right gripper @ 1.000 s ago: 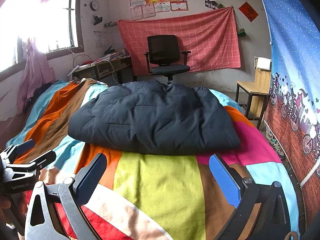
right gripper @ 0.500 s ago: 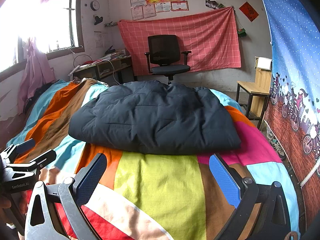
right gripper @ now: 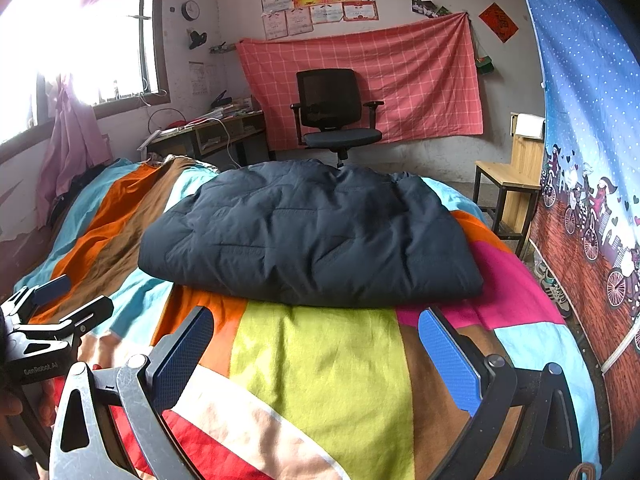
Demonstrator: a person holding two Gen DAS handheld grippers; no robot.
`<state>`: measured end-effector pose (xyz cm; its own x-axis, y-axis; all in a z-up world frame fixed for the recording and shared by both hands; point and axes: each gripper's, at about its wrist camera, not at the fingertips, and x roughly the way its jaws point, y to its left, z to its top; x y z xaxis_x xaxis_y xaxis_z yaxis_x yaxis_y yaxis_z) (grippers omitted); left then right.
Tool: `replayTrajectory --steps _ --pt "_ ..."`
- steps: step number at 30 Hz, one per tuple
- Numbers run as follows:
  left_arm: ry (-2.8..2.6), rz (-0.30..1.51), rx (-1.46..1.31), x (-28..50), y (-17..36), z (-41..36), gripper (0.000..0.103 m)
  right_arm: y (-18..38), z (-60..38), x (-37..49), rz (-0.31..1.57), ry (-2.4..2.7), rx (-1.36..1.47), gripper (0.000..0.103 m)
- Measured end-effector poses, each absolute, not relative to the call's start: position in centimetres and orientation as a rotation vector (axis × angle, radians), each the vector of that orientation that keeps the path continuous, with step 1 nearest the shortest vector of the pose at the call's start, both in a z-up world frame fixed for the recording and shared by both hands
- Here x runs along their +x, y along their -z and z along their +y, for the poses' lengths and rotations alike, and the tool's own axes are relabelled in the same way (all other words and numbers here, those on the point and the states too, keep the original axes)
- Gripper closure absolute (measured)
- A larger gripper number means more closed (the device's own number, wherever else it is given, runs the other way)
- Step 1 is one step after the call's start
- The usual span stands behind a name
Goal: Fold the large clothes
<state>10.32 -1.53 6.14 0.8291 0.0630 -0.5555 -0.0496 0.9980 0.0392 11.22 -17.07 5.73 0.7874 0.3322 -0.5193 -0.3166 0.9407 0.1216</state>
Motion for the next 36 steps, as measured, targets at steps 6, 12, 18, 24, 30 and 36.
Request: replayTrajectory --steps 6,12,18,24,30,36 --pt "-0.057 0.590 0.023 10.33 -6.15 -1.49 0.001 -5.73 -17.07 11.21 0.564 -0.349 0.029 0.000" --pt "-0.058 0.593 0.019 10.37 -6.10 -1.44 0.001 -5.72 -17.08 11.23 0.564 -0.348 0.029 0.000" --pt "-0.064 0.597 0.014 10.46 -6.49 -1.68 0.001 -5.71 -17.18 11.25 0.567 -0.351 0.031 0.000" --pt "-0.064 0.595 0.013 10.53 -6.56 -1.78 0.001 -5.69 -17.15 11.27 0.565 -0.350 0.029 0.000" --pt "-0.062 0.597 0.010 10.52 -6.53 -1.80 0.001 -5.67 -17.11 11.25 0.565 -0.349 0.031 0.000" --pt "-0.054 0.599 -0.003 10.52 -6.29 -1.87 0.001 -5.68 -16.95 11.17 0.569 -0.351 0.030 0.000"
